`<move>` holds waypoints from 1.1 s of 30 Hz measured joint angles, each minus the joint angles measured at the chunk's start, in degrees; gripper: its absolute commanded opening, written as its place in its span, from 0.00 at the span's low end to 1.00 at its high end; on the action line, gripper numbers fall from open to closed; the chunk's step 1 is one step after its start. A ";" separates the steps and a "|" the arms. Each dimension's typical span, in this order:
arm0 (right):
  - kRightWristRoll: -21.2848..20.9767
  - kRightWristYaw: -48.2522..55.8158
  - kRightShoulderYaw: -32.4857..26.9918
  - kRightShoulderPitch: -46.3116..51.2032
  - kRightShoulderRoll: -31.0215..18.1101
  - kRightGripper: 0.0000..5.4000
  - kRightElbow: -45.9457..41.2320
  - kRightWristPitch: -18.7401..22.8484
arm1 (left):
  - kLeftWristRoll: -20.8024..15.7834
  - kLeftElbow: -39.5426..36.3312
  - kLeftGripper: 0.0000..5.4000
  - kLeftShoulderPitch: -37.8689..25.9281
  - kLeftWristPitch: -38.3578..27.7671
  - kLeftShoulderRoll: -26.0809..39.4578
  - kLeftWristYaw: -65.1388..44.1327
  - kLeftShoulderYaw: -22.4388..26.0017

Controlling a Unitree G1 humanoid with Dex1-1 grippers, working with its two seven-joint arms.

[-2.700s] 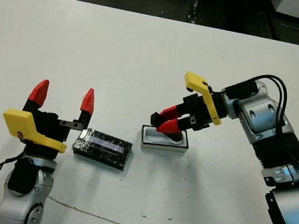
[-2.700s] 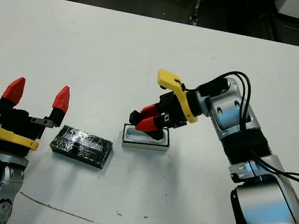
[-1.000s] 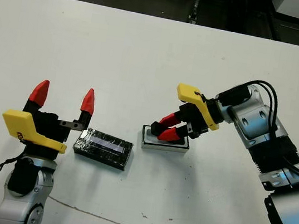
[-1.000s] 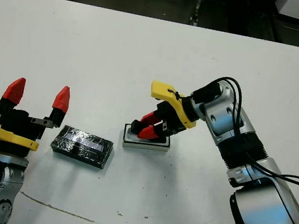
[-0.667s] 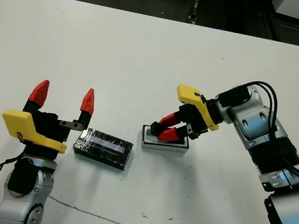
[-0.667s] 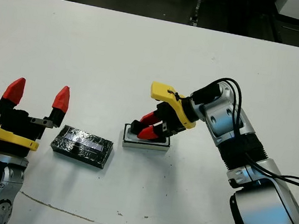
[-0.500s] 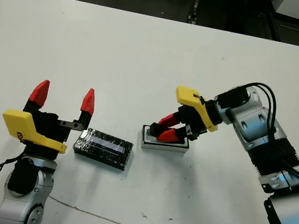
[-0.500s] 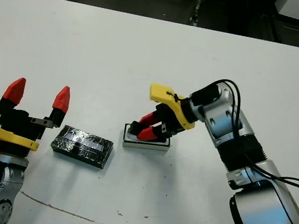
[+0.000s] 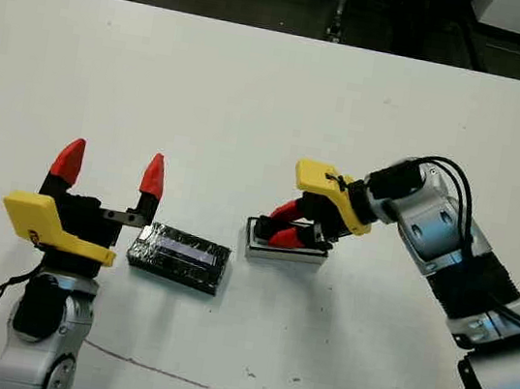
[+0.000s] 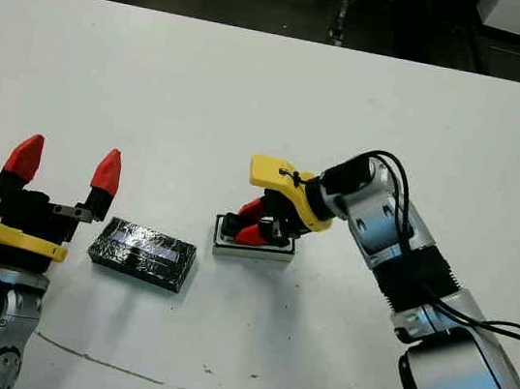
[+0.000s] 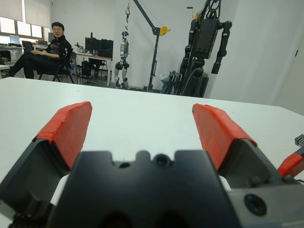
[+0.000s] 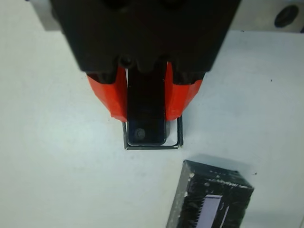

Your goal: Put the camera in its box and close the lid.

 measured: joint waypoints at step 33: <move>-0.62 5.75 -0.17 -1.61 -2.69 1.00 4.39 -7.87 | -1.09 -0.09 1.00 0.24 0.20 0.10 -0.15 0.00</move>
